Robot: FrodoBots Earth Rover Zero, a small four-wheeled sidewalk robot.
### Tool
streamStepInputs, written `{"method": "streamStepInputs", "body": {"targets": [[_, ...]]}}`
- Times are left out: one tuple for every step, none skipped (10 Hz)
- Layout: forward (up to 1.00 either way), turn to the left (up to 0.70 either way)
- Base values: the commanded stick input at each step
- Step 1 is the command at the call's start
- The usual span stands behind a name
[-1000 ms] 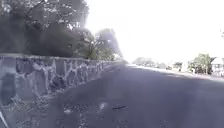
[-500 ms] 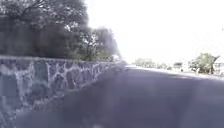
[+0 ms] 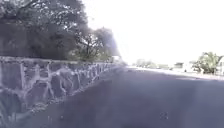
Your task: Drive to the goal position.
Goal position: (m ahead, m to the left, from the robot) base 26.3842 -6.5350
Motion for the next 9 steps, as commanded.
{"method": "streamStepInputs", "body": {"targets": [[1.0, 0.0], [1.0, -0.27], [1.0, -0.27], [1.0, -0.27], [1.0, -0.27], [1.0, -0.27], [1.0, 0.0], [1.0, 0.0], [1.0, 0.0]]}}
